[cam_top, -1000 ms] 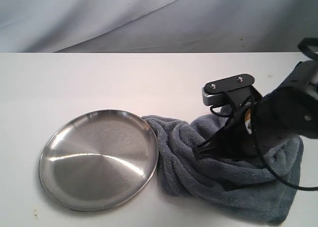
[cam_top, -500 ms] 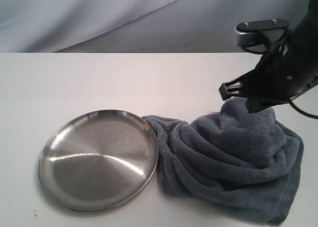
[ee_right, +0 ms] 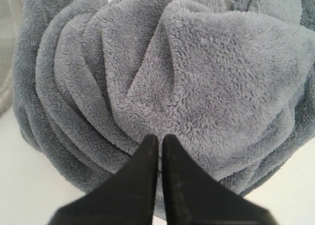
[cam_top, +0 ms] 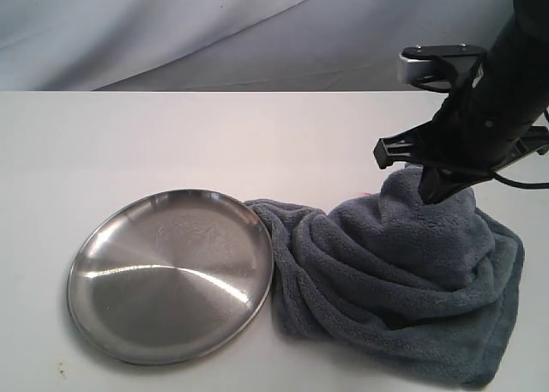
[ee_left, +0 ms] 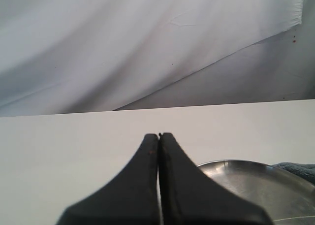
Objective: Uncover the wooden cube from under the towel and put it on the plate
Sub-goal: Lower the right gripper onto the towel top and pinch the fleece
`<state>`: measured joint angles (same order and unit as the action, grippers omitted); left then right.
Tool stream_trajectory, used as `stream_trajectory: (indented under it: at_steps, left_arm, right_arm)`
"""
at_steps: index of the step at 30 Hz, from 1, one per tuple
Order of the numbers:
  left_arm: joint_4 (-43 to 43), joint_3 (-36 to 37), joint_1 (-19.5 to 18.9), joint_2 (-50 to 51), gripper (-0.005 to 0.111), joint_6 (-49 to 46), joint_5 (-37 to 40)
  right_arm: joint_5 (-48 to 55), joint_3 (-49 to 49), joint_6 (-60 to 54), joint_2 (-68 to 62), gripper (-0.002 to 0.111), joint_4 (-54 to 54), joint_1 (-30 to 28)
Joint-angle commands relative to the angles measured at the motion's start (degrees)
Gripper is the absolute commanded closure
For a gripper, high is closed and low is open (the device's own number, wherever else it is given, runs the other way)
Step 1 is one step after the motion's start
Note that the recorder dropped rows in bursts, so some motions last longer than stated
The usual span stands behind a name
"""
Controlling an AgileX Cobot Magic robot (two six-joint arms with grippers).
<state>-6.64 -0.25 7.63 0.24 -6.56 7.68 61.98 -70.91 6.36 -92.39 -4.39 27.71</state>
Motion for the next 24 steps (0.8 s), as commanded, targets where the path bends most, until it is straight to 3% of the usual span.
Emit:
stream_trajectory:
  at_steps: [1,4,6,24]
  left_arm:
    - [-0.1,0.3,0.3,-0.2,0.107,0.1,-0.2]
    - [-0.1,0.3,0.3,-0.2,0.107,0.1,-0.2]
    - [-0.1,0.3,0.3,-0.2,0.107,0.1,-0.2]
    - [-0.1,0.3,0.3,-0.2,0.107,0.1,-0.2]
  right_arm:
    - [1.3,-0.5,-0.5,0.0,0.077,-0.4,-0.4]
    - [1.0,-0.5,0.6,0.0,0.043,0.3,-0.4]
    - [0.4,-0.5,2.2,0.0,0.03,1.2,-0.4]
    - [-3.8,-0.5,4.6,-4.2,0.035,6.3,-0.4]
